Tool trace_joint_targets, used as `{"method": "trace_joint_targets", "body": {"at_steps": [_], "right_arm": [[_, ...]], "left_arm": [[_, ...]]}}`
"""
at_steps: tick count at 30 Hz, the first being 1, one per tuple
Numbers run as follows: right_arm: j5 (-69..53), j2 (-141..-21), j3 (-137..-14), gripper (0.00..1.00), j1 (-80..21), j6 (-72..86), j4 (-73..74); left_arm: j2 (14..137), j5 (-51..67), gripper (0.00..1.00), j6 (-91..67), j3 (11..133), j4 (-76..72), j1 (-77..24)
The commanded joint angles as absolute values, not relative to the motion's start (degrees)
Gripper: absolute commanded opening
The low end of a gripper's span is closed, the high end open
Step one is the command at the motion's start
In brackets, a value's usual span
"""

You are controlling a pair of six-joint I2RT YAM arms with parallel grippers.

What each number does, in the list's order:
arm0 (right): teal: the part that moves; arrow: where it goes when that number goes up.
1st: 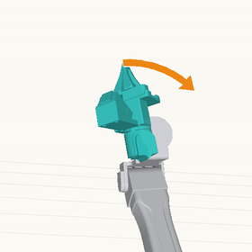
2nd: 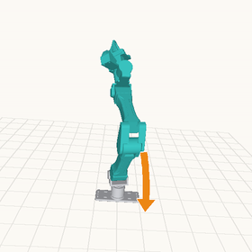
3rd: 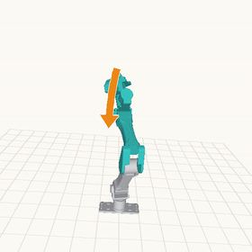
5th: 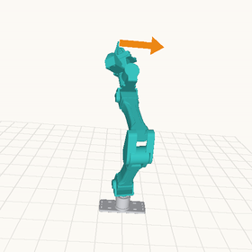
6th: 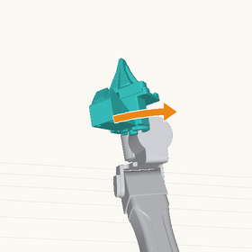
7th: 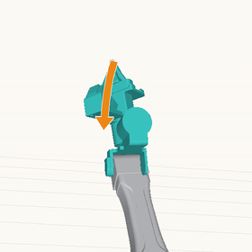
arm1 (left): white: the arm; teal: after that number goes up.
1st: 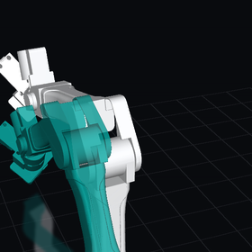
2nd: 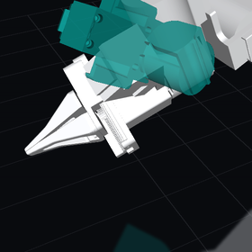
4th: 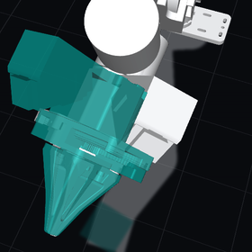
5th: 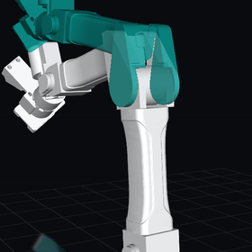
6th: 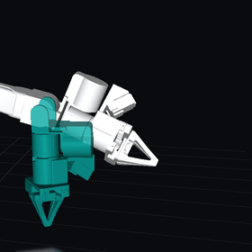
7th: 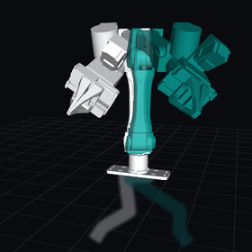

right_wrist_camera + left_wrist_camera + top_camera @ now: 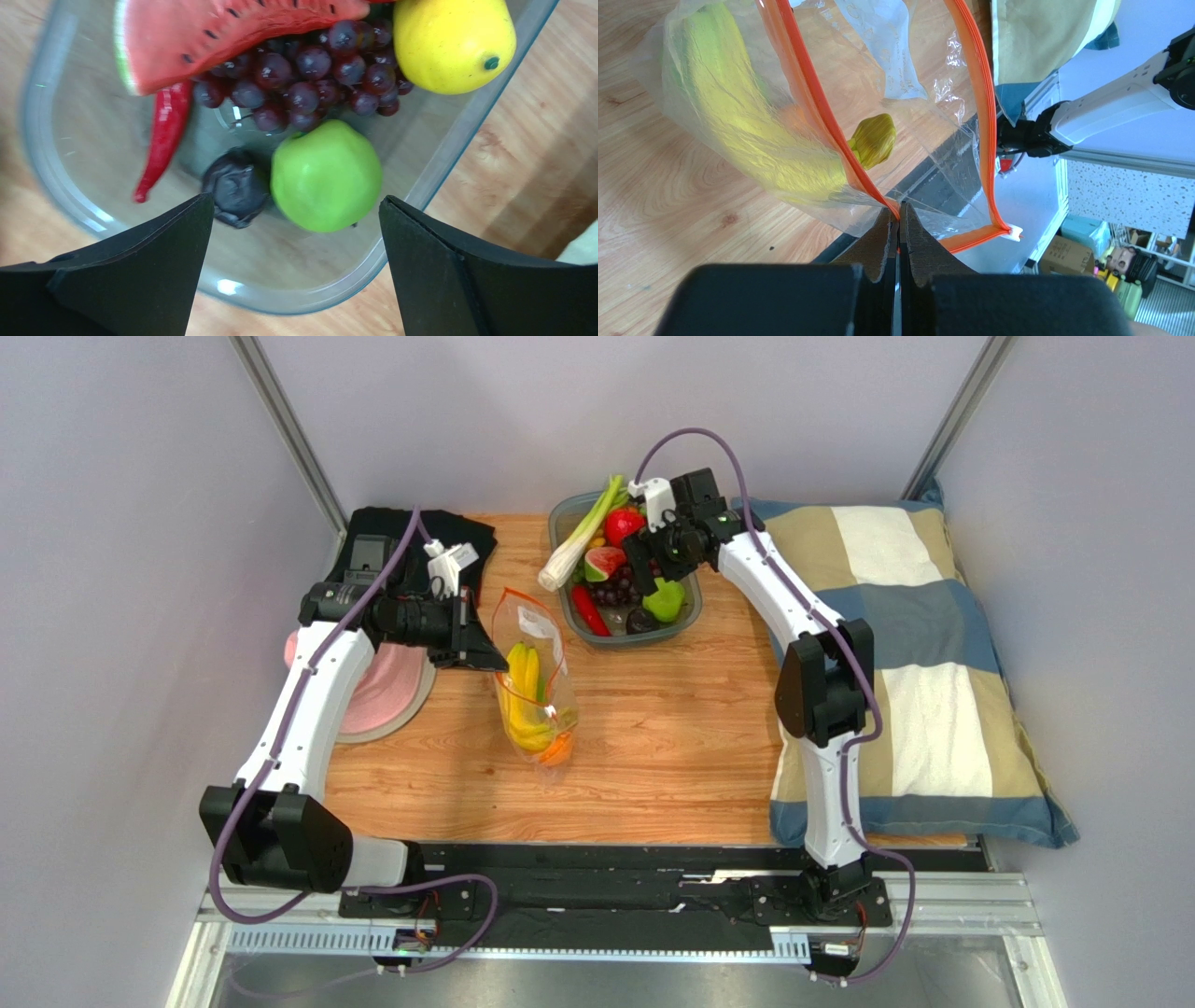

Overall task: Place the food in the zip-top bag and seal the zipper
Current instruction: Pick up the fake fruit from the bin.

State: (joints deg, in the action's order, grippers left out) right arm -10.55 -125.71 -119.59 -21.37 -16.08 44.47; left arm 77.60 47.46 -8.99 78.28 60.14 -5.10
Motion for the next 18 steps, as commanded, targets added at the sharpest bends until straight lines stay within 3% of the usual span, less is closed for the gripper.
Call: {"method": "trace_joint_targets", "body": {"at_steps": [1,18], "right_arm": [[-6.85,-127.7,-120.41,0.92,-21.71,-24.17,39.38],[-7.91,-133.68,-117.6,0.95,-21.8,-28.74,39.02]], "left_arm": [[77.52,47.37,0.0,-8.44,79.81,59.15,-4.83],[79.19,48.25,0.0,-8.0,80.16,59.15,-4.83]]}}
